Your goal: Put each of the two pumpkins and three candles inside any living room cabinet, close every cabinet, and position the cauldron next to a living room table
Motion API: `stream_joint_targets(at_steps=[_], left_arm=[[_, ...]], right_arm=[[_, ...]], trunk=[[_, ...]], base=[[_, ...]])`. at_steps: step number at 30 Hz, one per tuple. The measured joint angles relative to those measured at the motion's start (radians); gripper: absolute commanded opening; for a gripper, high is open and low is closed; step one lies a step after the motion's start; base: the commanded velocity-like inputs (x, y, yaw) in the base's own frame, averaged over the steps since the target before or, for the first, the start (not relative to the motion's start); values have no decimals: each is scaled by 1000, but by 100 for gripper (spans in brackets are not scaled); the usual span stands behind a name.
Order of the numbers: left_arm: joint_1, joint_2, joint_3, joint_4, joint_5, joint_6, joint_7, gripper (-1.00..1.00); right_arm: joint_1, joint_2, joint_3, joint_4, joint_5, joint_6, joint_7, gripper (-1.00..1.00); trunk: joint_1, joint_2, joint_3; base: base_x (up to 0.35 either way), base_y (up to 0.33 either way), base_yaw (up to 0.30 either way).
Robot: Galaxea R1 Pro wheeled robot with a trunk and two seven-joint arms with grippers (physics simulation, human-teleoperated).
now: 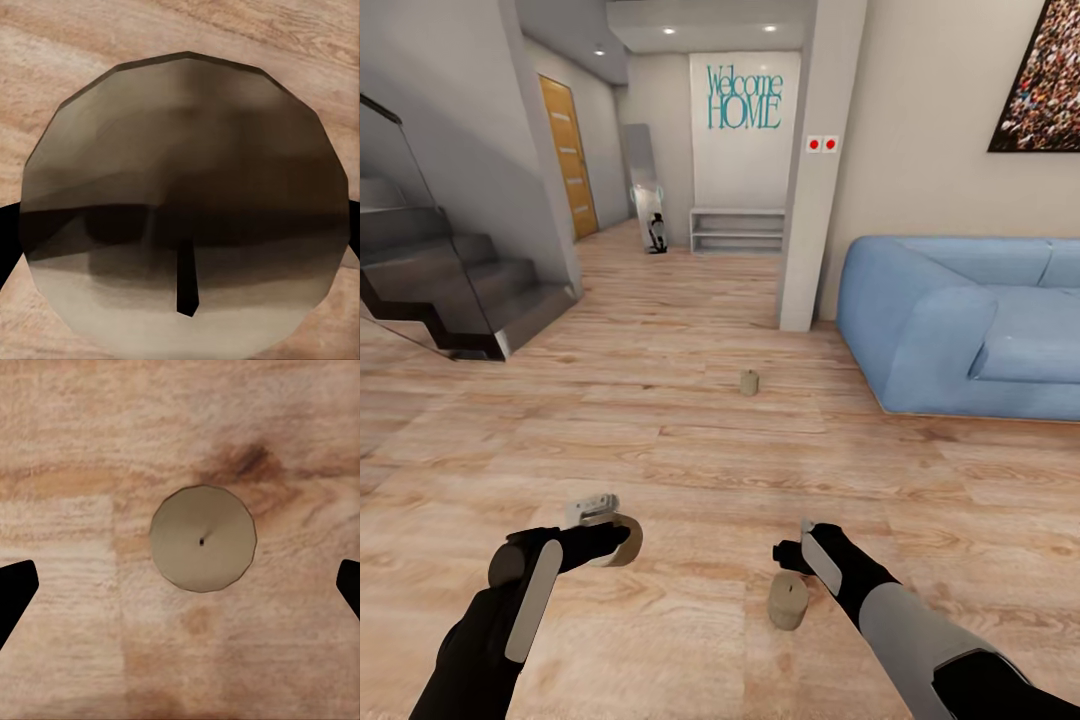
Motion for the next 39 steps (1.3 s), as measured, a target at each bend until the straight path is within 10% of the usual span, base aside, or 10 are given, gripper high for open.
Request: stream_joint_targets(at_steps=[12, 39], left_arm=[[0, 0, -1, 1, 1, 0, 0, -100], [0, 0, -2, 1, 2, 0, 0, -100]], right_arm=[[0, 2, 0, 34, 9, -43, 0, 100], [0, 8, 4, 36, 11, -65, 0, 100]], trunk=[[5, -3, -46], [5, -3, -47]], base=[[0, 0, 0], [91, 0, 0]])
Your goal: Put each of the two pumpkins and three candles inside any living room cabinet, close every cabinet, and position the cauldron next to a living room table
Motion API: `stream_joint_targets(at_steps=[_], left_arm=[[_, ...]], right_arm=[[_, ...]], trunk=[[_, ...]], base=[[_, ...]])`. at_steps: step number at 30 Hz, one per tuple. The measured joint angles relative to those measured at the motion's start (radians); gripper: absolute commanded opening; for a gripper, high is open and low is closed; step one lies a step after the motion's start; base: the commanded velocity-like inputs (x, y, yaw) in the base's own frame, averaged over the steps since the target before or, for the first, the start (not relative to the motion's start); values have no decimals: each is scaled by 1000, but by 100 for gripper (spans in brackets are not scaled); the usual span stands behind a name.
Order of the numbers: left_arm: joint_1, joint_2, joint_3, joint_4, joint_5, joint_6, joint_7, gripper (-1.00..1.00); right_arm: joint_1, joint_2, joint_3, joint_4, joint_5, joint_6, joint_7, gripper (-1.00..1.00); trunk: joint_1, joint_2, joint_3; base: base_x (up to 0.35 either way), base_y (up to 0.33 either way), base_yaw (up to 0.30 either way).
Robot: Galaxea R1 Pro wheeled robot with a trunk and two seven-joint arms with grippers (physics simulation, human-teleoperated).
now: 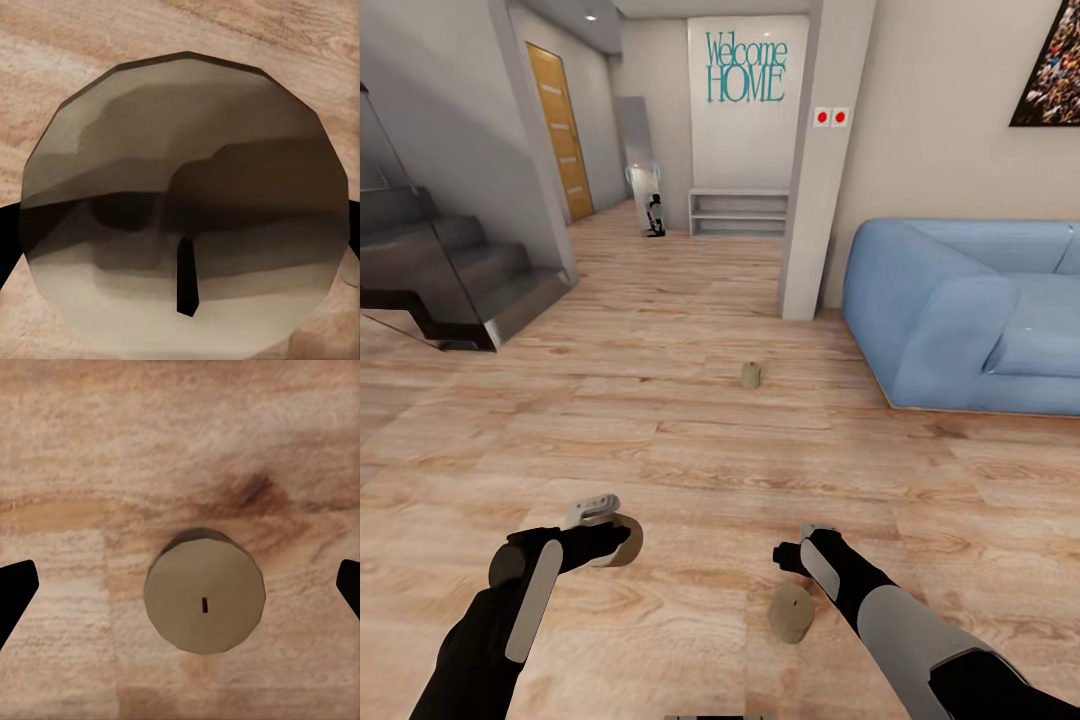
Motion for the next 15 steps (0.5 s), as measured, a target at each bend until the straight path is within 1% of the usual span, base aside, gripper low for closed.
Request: stream_joint_targets(at_steps=[6, 15], left_arm=[[0, 0, 0, 0, -1, 0, 0, -100], [0, 0, 0, -1, -3, 1, 0, -100]], right_arm=[[0, 1, 0, 0, 0, -1, 1, 100], [0, 0, 0, 2, 0, -5, 1, 100]], trunk=[[0, 0, 0], [4, -2, -35]], base=[[1, 0, 0], [0, 0, 0]])
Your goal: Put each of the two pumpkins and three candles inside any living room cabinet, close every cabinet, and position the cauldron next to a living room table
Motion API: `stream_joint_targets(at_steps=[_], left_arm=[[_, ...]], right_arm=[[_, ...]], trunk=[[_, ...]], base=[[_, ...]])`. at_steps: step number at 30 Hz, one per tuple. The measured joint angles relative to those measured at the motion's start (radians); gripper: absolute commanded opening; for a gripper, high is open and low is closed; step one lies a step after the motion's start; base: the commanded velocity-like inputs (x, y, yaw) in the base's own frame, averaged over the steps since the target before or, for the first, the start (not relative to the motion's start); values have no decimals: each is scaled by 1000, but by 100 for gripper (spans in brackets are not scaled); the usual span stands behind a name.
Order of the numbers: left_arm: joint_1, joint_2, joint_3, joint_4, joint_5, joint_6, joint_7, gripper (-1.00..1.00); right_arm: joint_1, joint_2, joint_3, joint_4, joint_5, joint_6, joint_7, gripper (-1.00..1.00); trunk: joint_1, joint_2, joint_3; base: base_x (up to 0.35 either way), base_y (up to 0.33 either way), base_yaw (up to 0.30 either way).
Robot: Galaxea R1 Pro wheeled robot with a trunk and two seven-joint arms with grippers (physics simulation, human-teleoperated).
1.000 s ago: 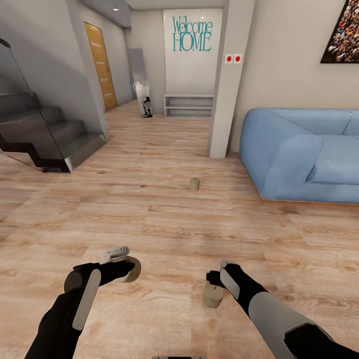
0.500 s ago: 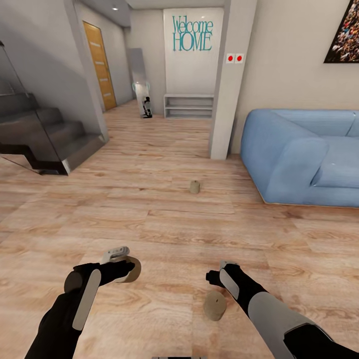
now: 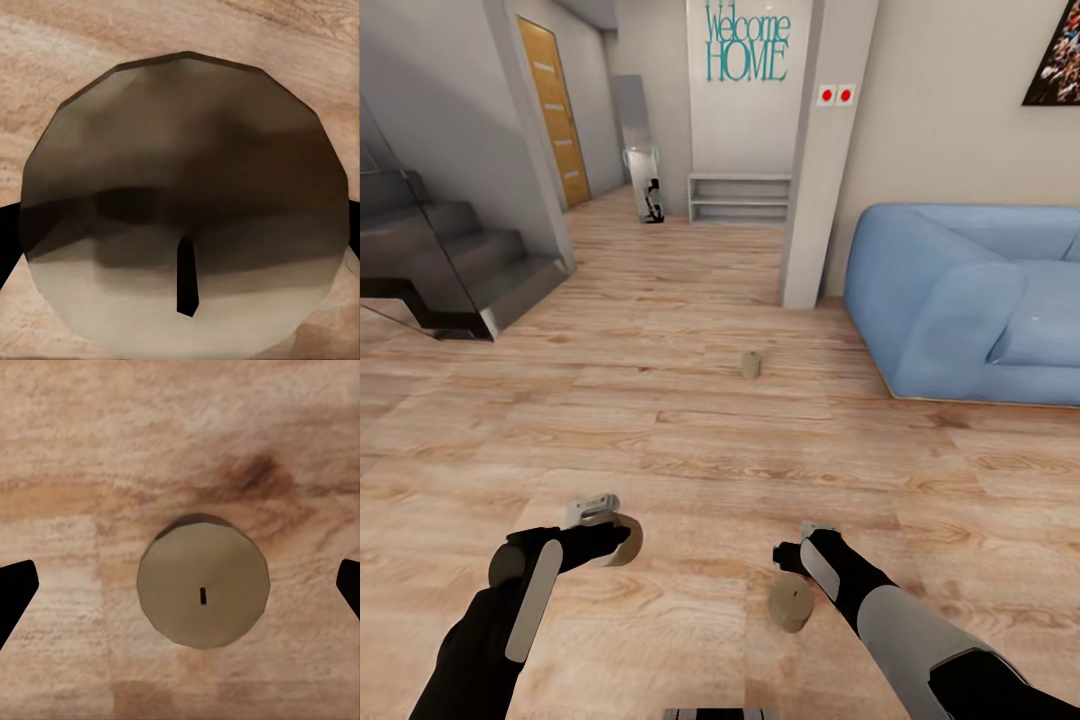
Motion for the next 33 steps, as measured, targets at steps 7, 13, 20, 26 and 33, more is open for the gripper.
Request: stream_joint_targets(at_steps=[7, 13, 20, 26, 33], left_arm=[[0, 1, 1, -4, 13, 3, -12, -100], [0, 3, 0, -5, 52, 2, -13, -100], [0, 3, 0, -4, 62, 3, -14, -100], [0, 9, -1, -3, 113, 3, -18, -100], [0, 17, -3, 0, 200, 3, -17, -100]], right_arm=[[0, 1, 0, 0, 0, -18, 0, 100], [0, 1, 0, 1, 0, -26, 0, 100], [0, 1, 0, 15, 0, -38, 0, 100], [0, 1, 0, 17, 1, -40, 0, 100], [0, 2, 0, 18, 0, -69, 0, 100]], trunk=[[3, -2, -27], [6, -3, -50], [8, -5, -74], [8, -5, -74], [9, -5, -81]], base=[[0, 0, 0], [0, 0, 0], [0, 0, 0], [0, 0, 0], [0, 0, 0]])
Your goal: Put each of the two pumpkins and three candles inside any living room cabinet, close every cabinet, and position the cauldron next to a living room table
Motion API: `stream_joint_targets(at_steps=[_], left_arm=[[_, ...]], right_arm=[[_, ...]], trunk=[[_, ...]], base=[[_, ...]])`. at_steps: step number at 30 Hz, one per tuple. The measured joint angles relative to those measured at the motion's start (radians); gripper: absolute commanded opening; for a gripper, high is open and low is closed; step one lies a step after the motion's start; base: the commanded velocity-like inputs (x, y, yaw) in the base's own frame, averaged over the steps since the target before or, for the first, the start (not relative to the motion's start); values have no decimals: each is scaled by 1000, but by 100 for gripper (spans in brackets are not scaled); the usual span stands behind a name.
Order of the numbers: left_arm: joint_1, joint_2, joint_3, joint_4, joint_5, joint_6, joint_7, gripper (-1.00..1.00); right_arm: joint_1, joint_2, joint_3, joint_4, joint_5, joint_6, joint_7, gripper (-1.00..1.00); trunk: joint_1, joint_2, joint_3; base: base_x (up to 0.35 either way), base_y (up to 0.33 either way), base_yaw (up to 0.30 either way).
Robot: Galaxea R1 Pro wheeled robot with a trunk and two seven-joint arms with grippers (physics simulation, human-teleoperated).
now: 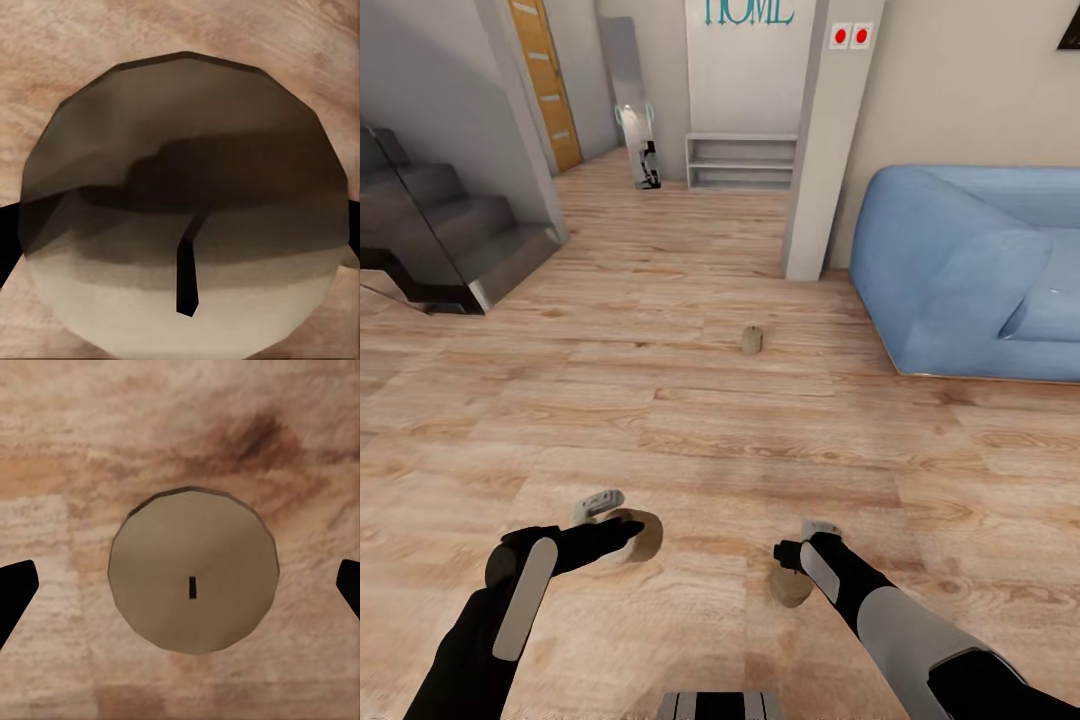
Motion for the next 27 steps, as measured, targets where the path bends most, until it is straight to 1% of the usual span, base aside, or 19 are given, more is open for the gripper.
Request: stream_joint_targets(at_steps=[2, 12, 19, 27], left_arm=[[0, 0, 0, 1, 3, 0, 0, -100], [0, 0, 0, 1, 8, 0, -1, -100], [0, 0, -2, 1, 8, 0, -1, -100], [-1, 0, -1, 1, 8, 0, -1, -100]], right_arm=[[0, 0, 0, 0, 0, -6, 0, 100], [0, 0, 0, 1, 0, -12, 0, 100], [0, 0, 0, 1, -1, -12, 0, 100], [0, 0, 0, 1, 0, -13, 0, 100]], trunk=[[1, 0, -8], [1, -1, -8], [1, -1, -8], [1, -1, -8]], base=[[0, 0, 0], [3, 0, 0], [189, 0, 0], [18, 0, 0]])
